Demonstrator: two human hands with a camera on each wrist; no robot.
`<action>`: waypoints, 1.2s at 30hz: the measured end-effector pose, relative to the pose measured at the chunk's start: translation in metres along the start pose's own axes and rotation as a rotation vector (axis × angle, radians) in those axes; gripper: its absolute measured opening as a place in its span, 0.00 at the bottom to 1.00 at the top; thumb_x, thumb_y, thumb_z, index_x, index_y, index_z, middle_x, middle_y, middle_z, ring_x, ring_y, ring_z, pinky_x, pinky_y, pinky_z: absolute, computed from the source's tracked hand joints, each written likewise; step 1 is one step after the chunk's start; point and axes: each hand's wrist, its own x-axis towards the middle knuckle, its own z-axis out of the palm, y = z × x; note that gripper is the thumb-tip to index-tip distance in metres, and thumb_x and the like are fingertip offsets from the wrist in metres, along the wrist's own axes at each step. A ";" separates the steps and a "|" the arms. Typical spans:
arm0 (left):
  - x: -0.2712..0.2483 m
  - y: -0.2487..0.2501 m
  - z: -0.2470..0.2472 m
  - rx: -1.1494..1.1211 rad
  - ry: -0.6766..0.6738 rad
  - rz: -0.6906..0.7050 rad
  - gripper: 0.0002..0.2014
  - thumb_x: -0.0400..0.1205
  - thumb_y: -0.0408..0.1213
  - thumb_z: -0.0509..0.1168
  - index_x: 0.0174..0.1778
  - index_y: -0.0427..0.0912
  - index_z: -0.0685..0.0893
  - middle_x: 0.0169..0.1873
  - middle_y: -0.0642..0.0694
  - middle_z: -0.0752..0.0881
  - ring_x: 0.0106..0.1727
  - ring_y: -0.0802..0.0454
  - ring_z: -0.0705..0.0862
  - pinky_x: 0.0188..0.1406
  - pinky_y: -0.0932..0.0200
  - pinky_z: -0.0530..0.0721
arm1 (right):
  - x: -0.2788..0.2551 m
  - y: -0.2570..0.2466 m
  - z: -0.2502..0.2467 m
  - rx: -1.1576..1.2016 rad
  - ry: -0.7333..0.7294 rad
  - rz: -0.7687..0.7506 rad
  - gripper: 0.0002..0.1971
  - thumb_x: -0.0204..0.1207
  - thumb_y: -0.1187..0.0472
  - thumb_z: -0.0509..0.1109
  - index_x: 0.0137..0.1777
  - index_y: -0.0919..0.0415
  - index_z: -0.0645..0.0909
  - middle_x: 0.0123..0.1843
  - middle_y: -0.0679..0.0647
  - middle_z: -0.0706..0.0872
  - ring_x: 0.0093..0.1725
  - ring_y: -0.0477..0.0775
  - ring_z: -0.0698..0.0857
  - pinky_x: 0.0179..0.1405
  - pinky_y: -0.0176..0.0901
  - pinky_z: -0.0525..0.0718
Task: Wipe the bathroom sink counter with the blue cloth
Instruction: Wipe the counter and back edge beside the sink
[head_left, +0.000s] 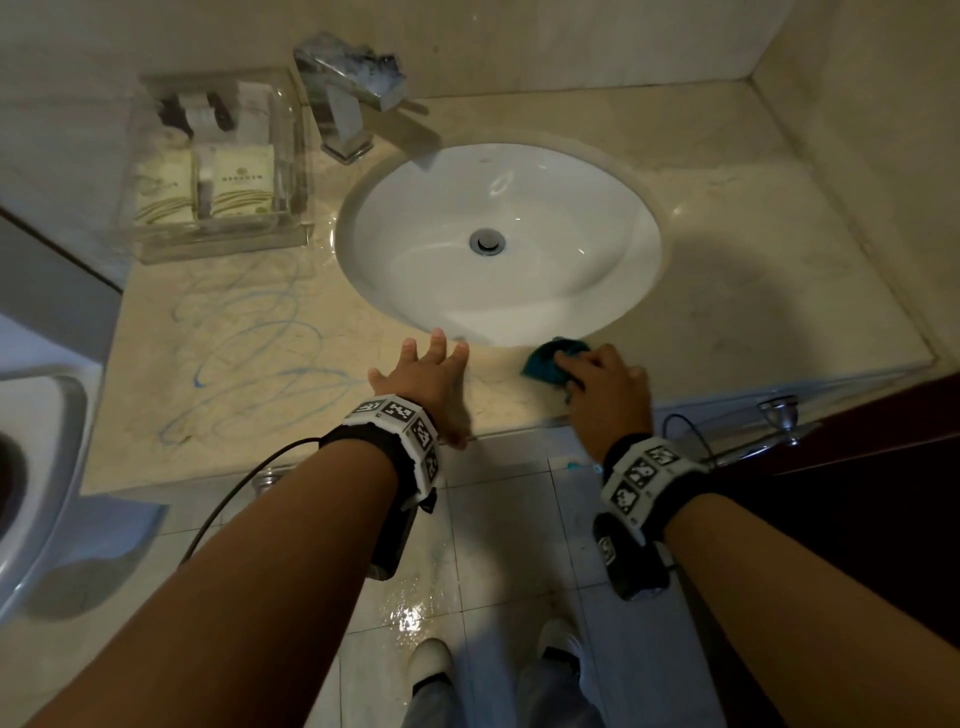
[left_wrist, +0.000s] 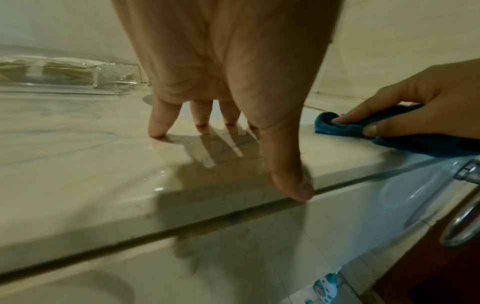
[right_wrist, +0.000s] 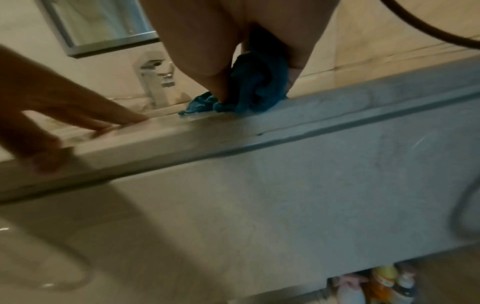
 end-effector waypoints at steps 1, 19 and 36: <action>-0.001 0.001 -0.001 0.000 -0.003 -0.003 0.59 0.66 0.49 0.79 0.83 0.56 0.41 0.83 0.52 0.37 0.83 0.41 0.40 0.75 0.24 0.53 | -0.001 -0.004 0.004 0.008 -0.007 -0.055 0.19 0.80 0.67 0.59 0.69 0.52 0.78 0.65 0.58 0.76 0.57 0.66 0.72 0.55 0.38 0.63; 0.012 0.064 0.014 -0.018 0.082 0.072 0.52 0.73 0.56 0.72 0.84 0.48 0.44 0.84 0.46 0.42 0.84 0.41 0.44 0.77 0.31 0.53 | 0.012 0.066 -0.030 0.020 -0.025 -0.043 0.19 0.79 0.67 0.62 0.68 0.52 0.78 0.63 0.60 0.76 0.58 0.69 0.74 0.63 0.51 0.74; 0.014 0.063 0.016 -0.020 0.081 0.055 0.52 0.72 0.56 0.72 0.84 0.50 0.44 0.84 0.46 0.42 0.84 0.41 0.44 0.77 0.29 0.51 | 0.031 0.106 -0.049 -0.077 -0.003 0.129 0.18 0.80 0.60 0.59 0.70 0.52 0.75 0.66 0.63 0.74 0.52 0.64 0.76 0.45 0.38 0.62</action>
